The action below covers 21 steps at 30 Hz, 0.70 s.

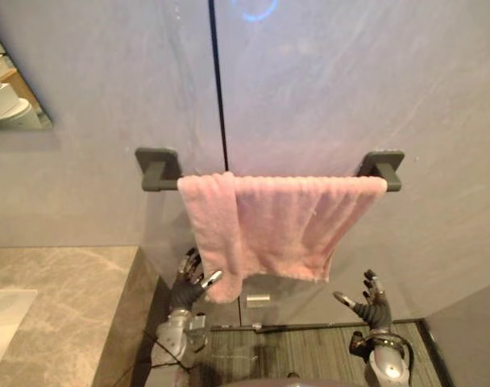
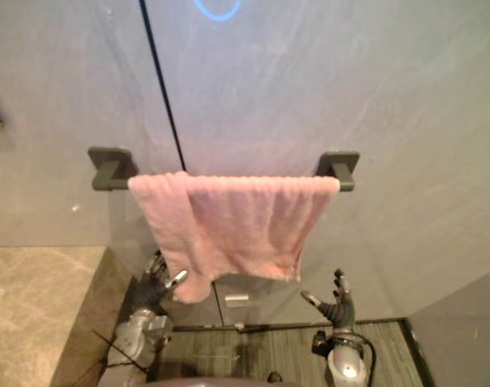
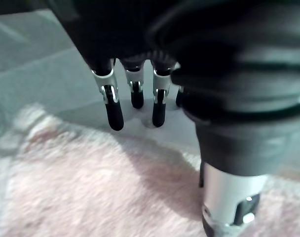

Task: Organize washtable

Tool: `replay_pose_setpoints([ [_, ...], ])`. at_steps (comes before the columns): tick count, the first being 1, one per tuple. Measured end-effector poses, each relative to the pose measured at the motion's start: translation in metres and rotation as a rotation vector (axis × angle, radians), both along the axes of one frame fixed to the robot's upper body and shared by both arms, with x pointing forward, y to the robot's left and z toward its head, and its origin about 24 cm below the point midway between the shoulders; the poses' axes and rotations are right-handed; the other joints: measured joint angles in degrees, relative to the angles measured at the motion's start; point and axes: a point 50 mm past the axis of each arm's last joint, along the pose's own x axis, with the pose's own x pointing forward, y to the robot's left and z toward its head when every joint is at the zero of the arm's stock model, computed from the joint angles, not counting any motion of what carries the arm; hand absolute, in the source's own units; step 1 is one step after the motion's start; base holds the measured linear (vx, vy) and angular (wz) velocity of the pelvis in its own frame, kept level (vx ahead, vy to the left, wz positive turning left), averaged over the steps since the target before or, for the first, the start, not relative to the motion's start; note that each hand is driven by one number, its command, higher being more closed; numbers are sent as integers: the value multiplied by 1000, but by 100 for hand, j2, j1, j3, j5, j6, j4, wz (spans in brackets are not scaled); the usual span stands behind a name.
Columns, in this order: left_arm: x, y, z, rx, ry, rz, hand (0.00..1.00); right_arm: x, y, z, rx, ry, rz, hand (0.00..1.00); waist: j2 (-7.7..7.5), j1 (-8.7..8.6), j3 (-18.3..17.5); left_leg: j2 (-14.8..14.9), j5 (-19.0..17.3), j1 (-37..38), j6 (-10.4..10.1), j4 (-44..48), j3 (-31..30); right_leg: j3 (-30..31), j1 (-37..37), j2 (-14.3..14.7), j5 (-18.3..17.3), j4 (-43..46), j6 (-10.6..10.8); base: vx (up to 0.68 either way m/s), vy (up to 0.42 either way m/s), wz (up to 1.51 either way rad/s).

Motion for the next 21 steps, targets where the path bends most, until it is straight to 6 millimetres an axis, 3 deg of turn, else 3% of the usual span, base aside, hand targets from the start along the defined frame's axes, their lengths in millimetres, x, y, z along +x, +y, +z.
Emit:
replay_pose_setpoints([
  [5, -4, 21, 26, 18, -104, 107, 0, -4, -23, 44, -79, -173, -103, 0, 23, 39, -4, 57, -107, 67, -20, 133, 77, 14, 11, 26, -161, 197, -14, 4, -7, -3],
  [10, -14, 59, 78, 122, -310, 303, 0, -14, -52, 118, -278, -445, -276, 0, 99, 106, -76, 111, -267, 66, -52, 347, 154, 38, 12, 46, -308, 362, -14, 27, -1, -3],
  [16, -34, 87, 144, 252, -612, 513, 0, -5, -50, 192, -443, -824, -267, 0, 117, 106, -182, 114, -309, 90, -63, 388, 192, 138, 30, 67, -319, 352, -18, 7, -6, -5],
  [21, -39, 78, 200, 287, -945, 514, 0, 12, -30, 227, -377, -1101, -79, 0, 157, 107, -251, 86, -311, 95, -54, 401, 67, 115, 90, 54, -307, 293, -11, -34, -12, 5],
])
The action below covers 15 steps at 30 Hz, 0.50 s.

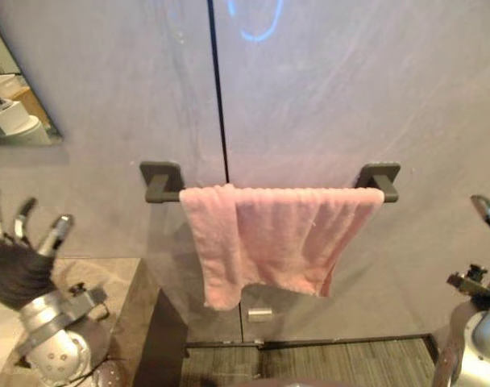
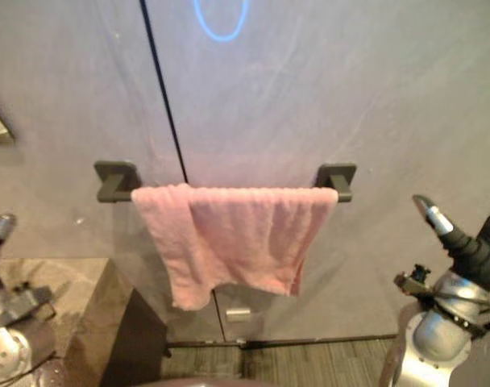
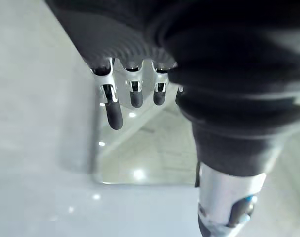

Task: Organize washtable

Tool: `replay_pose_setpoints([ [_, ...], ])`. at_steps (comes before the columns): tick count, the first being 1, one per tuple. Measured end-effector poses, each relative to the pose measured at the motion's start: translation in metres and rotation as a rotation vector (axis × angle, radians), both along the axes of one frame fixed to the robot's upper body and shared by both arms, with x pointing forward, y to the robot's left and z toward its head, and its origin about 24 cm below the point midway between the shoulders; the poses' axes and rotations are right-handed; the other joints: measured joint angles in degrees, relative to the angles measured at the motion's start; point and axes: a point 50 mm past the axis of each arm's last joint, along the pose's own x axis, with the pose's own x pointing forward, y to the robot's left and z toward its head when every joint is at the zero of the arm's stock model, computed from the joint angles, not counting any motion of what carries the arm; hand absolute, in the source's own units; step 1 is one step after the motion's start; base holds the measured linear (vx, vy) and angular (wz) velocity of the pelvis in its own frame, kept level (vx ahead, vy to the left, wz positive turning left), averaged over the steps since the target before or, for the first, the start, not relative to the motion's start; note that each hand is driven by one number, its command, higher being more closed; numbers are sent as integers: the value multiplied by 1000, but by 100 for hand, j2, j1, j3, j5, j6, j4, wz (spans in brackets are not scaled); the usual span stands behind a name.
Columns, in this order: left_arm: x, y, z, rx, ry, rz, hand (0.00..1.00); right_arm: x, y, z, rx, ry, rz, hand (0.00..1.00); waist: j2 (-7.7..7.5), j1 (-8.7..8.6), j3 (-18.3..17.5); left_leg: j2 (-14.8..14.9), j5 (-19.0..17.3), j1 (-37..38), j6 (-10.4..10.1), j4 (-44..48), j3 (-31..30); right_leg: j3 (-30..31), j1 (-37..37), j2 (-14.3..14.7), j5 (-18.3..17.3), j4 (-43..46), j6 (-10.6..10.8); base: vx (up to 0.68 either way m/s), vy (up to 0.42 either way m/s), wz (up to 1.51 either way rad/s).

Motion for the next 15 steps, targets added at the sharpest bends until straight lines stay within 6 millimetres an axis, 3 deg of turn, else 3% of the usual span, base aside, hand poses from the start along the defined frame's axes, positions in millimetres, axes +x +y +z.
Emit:
replay_pose_setpoints([
  [1, 1, -4, 7, 18, -43, -25, 0, 4, 7, 4, -12, -19, 60, 0, 12, -2, 1, -7, 0, 8, 1, 2, -24, -17, 39, -3, 22, -46, 3, -53, -17, 12],
  [2, 6, -22, 25, 57, -155, -150, 0, 11, 31, 16, -51, -82, 262, 0, 58, -2, -17, -16, 1, 13, 3, 2, -47, -34, 85, -6, 60, -116, 6, -40, -14, 6],
  [4, 9, -36, 33, 65, -217, -272, 0, 16, 50, 22, -75, -114, 416, 0, 83, -3, -19, -24, 3, 21, 5, 5, -86, -61, 126, -11, 79, -158, 9, -36, -17, 9],
  [5, 15, -56, 40, 51, -274, -456, 0, 21, 72, 26, -97, -135, 592, 0, 107, -12, -37, -35, 4, 24, 7, 4, -131, -111, 134, -10, 80, -156, 10, -32, -19, 13],
  [7, 20, -80, 43, 27, -308, -671, 0, 22, 95, 28, -116, -153, 768, 0, 122, -7, -46, -48, 5, 23, 9, 3, -163, -124, 143, -3, 80, -156, 11, -18, -15, 9],
  [12, 32, -136, 30, -108, -259, -1182, 0, 22, 132, 18, -141, -86, 1092, 0, 117, -7, -43, -64, 7, 41, 14, -8, -168, -127, 139, -8, 82, -156, 14, 2, -2, 1],
  [15, 41, -157, 12, -165, -139, -1347, 0, 27, 141, 2, -146, 18, 1182, 0, 89, -21, -26, -66, 5, 16, 17, -14, -166, -123, 138, -9, 82, -157, 15, -34, -10, -1],
])
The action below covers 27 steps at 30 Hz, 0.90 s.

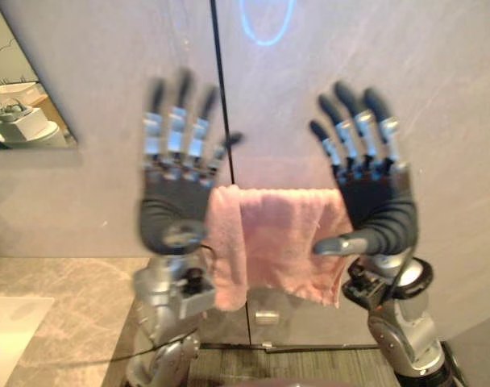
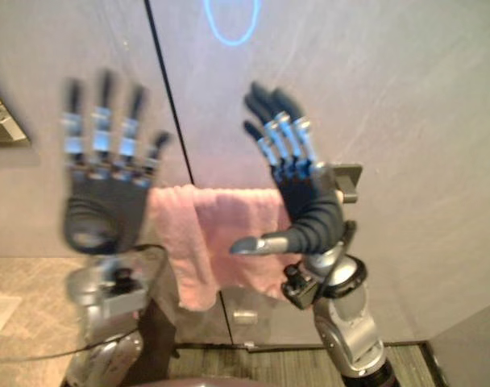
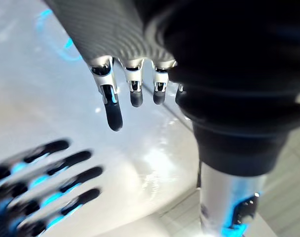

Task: Organize washtable

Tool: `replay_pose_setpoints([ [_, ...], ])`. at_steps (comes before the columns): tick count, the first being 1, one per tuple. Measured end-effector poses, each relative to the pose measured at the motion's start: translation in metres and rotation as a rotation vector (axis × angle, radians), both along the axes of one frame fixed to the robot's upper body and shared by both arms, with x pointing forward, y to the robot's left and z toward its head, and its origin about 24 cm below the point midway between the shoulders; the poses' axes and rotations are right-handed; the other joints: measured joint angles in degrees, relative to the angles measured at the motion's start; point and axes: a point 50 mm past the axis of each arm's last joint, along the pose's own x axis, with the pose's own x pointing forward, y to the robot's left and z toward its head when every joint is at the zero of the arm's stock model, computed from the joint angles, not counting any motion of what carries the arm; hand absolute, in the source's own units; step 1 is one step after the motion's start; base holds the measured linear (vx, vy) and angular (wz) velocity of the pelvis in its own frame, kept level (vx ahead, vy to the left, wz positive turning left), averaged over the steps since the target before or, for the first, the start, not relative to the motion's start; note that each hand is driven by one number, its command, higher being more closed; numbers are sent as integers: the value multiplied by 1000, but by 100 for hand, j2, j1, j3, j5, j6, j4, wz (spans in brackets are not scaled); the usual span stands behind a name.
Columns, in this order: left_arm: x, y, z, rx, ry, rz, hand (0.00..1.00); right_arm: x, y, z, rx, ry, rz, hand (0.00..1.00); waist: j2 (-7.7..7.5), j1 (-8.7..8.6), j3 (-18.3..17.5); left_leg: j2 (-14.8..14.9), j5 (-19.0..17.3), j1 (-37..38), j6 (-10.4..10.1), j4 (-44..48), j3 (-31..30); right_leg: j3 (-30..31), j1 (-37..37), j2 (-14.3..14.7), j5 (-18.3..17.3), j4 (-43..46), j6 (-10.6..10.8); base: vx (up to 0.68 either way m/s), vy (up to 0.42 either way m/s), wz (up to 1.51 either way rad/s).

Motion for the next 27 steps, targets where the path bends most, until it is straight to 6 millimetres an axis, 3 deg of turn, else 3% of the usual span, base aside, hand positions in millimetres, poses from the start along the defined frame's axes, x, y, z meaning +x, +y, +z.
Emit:
replay_pose_setpoints([
  [4, 6, -19, -23, 65, 108, -122, 0, 8, -2, -47, -123, 237, 12, 0, -40, -22, 57, -1, -1, -30, 2, 0, -2, 2, -17, 3, 0, -13, 1, -27, -11, 0],
  [8, 11, -28, -48, 128, 197, -200, 0, 6, -8, -75, -190, 344, 14, 0, -35, -62, 85, -2, -2, -46, 4, -5, -2, 4, -25, 3, 3, -38, 5, 0, 0, 0],
  [14, 21, -24, -66, 141, 255, -195, 0, 11, -10, -86, -299, 317, -56, 0, -56, -120, 99, -4, -3, -81, 5, 9, 9, 18, -113, -6, 3, -2, 10, -70, -19, -3],
  [18, 32, -25, -100, 255, 390, -197, 0, 17, -9, -95, -360, 314, -114, 0, -49, -126, 98, -7, 5, -145, 14, 15, 12, 16, -195, -17, -11, 24, -2, -82, -14, -2],
  [20, 35, -27, -126, 353, 509, -188, 0, 26, -14, -134, -438, 492, -176, 0, -89, -129, 94, -7, 37, -303, 25, -7, 10, 15, -352, -18, 14, 16, 2, -63, -18, -2],
  [22, 32, -24, -152, 441, 625, -176, 0, 28, -18, -173, -517, 690, -223, 0, -30, -131, 179, -17, 115, -383, 7, -82, 22, 17, -426, -14, 103, -17, -21, 0, 0, 0],
  [25, 35, -24, -150, 427, 629, -123, 0, 26, -20, -200, -584, 821, -275, 0, -58, -103, 296, -9, 228, -429, 24, -93, 1, 28, -430, -26, 283, -201, -52, 63, -2, 2],
  [27, 37, -23, -148, 413, 634, -95, 0, 29, -20, -197, -576, 812, -311, 0, -57, -114, 297, 1, 228, -432, 23, -87, 0, 18, -418, -16, 283, -223, -54, 62, -3, 3],
])
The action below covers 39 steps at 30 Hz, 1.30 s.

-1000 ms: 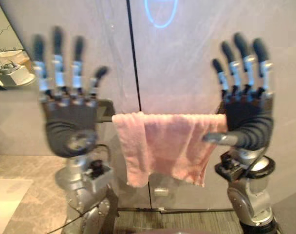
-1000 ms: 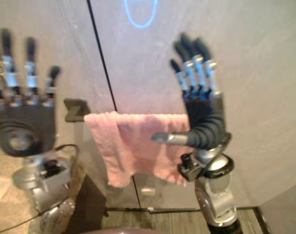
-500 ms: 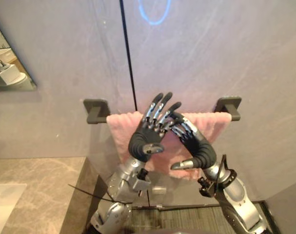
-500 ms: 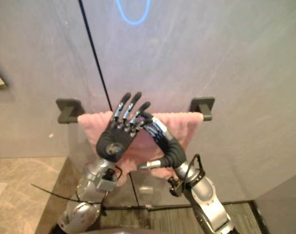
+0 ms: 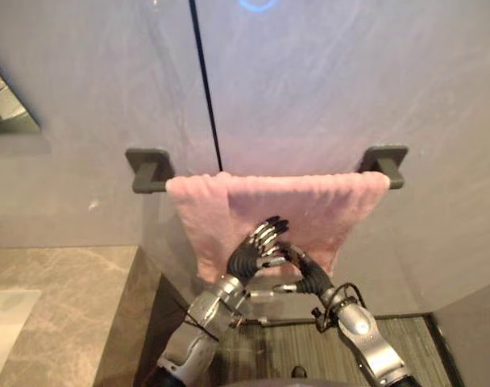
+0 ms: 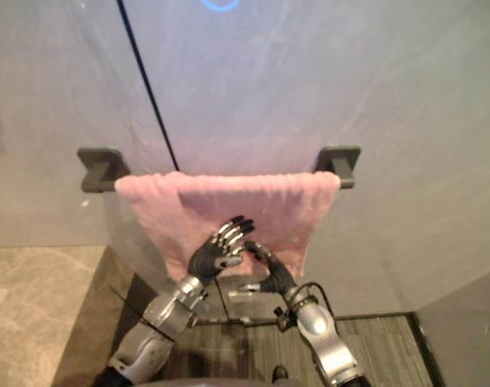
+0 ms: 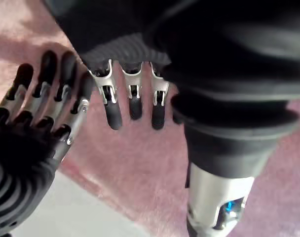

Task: Organize washtable

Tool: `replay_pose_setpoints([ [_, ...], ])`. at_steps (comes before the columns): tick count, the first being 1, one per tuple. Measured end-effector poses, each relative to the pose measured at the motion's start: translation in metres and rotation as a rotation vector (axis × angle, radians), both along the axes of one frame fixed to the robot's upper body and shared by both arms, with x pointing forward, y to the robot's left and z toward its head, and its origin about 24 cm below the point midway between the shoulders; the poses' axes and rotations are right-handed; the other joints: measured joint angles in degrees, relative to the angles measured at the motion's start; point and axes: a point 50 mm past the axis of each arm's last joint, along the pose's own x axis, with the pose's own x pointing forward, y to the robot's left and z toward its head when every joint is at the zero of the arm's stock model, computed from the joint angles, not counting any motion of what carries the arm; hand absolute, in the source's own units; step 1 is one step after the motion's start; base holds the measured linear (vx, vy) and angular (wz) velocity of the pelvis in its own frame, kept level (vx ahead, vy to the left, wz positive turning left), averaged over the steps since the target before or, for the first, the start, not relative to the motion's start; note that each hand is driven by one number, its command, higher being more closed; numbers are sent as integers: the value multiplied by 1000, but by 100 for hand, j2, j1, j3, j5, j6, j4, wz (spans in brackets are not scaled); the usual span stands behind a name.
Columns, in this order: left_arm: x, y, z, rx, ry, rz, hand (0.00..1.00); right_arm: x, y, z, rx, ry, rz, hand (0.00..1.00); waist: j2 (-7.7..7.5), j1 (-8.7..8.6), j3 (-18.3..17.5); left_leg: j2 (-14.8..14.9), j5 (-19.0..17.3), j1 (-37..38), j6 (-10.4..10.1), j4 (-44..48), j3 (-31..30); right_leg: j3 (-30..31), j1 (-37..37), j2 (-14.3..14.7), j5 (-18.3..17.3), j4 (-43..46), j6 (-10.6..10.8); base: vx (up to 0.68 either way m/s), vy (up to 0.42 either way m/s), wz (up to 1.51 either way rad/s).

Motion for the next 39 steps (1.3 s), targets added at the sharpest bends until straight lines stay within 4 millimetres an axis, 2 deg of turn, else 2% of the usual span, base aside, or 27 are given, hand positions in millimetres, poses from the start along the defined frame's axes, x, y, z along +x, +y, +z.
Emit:
replay_pose_setpoints([
  [5, 2, 2, 1, 22, -16, 27, 0, 6, -5, 5, 10, -27, -57, 0, -7, 0, 3, -13, -5, 5, 1, -9, -11, -7, 32, 6, 3, -55, -1, 19, -3, 0],
  [12, 8, 15, 3, 50, -41, 122, 0, 11, -8, 11, 37, -58, -136, 0, -35, 2, 21, -18, -31, 88, 25, -17, -22, -11, 131, 24, 3, -72, 10, -80, -16, 0],
  [14, 9, 22, 4, 67, -51, 153, 0, 14, -14, 14, 46, -75, -191, 0, -47, 2, 28, -16, -29, 87, 23, -29, -24, -13, 131, 26, 2, -73, 12, -68, -13, -1],
  [17, 11, 35, 3, 101, -67, 230, 0, 14, -33, 32, 73, -158, -309, 0, -46, 3, 28, -14, -26, 86, 21, -26, -23, -19, 125, 27, 9, -80, 16, -28, -8, -1],
  [19, 8, 46, 1, 122, -67, 294, 0, 12, -53, 41, 78, -211, -421, 0, -49, -12, 26, -14, -24, 94, 21, -6, -22, -18, 123, 27, 22, -81, 12, 4, -3, -3],
  [21, 6, 49, 1, 147, -75, 310, 0, 8, -68, 45, 77, -231, -509, 0, -51, -16, 25, -15, -24, 95, 22, -5, -22, -24, 123, 27, 24, -82, 14, 0, 0, 0],
  [25, 0, 70, -5, 180, -55, 428, 0, -4, -96, 41, 47, -223, -645, 0, -51, -24, 23, -12, -25, 98, 22, -7, -25, -28, 128, 29, 29, -82, 18, 0, 0, 0],
  [30, -12, 96, -14, 265, -19, 549, 0, -24, -107, 34, 42, -193, -724, 0, -54, -9, 23, -8, -25, 97, 22, -10, -35, -21, 151, 7, 28, -82, 19, -29, -6, 2],
  [34, -29, 97, -32, 336, 53, 552, 0, -40, -109, 21, 8, -127, -753, 0, -63, 10, 24, -8, -25, 149, 21, -65, -14, -20, 208, -10, 13, -77, 32, -34, 2, 1],
  [39, -48, 95, -64, 415, 199, 548, 0, -63, -106, 0, -4, -14, -788, 0, -82, 28, 24, 6, -25, 226, 19, -112, 66, -32, 221, -11, -45, -10, 30, -4, -2, -1],
])
